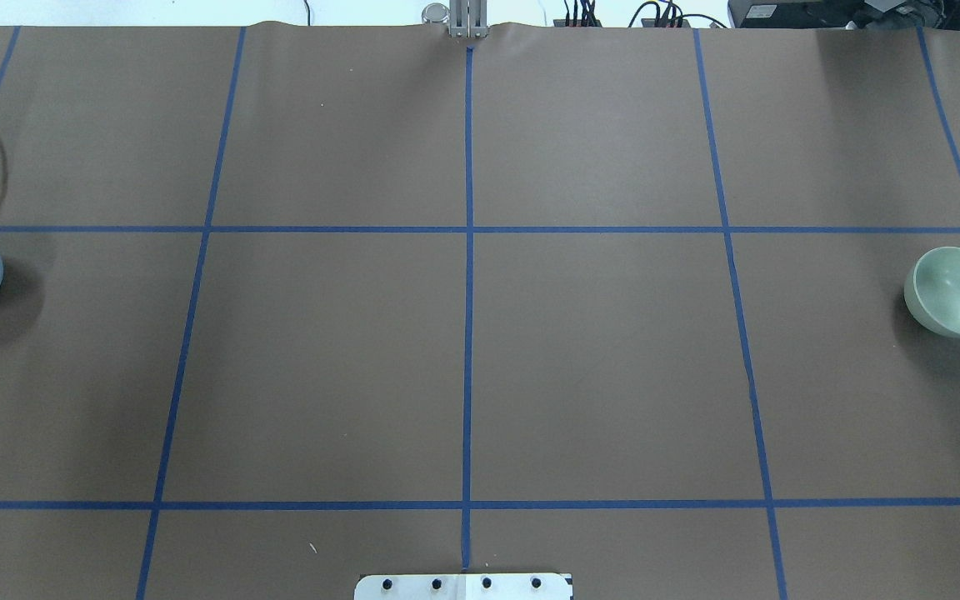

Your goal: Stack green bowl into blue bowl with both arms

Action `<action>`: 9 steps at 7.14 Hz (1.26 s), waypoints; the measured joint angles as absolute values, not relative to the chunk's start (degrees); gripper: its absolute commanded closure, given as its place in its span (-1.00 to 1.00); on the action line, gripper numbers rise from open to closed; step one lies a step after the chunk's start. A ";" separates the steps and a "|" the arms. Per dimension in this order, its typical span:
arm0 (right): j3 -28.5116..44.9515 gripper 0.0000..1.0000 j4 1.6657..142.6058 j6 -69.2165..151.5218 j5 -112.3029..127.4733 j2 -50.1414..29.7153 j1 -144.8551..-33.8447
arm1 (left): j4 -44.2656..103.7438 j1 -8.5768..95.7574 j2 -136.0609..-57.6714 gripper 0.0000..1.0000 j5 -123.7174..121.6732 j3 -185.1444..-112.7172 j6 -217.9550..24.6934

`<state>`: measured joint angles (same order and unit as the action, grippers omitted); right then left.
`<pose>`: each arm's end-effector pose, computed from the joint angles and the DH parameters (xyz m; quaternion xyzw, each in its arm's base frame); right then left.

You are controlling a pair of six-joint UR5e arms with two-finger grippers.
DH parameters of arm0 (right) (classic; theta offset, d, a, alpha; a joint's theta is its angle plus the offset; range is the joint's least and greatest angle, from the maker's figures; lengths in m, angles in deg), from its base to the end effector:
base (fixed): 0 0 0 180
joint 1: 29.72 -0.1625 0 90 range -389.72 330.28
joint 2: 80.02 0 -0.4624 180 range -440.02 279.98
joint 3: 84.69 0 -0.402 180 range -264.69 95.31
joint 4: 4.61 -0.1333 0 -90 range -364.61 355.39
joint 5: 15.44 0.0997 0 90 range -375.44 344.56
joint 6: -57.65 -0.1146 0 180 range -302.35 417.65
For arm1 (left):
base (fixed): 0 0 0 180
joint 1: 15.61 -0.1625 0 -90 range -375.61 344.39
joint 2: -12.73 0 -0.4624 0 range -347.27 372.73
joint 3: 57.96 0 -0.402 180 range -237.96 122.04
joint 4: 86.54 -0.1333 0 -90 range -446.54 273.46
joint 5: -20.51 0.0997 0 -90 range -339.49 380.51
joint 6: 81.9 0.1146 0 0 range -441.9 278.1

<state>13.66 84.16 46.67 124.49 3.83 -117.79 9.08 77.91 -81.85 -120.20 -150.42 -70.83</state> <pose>0.0269 -0.5559 0.5656 0.0763 -0.4294 0.0133 0.8998 -0.0782 -0.5453 0.6231 0.1529 0.4095 0.1062 0.8931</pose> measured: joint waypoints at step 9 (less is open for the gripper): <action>19.40 -0.99 81.59 46.34 121.73 7.49 -117.75 | 9.11 77.18 -81.42 -0.96 -119.89 -151.37 -73.95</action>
<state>19.40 81.59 46.34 121.73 7.49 -117.75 9.11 77.18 -81.42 -119.89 -151.37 -73.95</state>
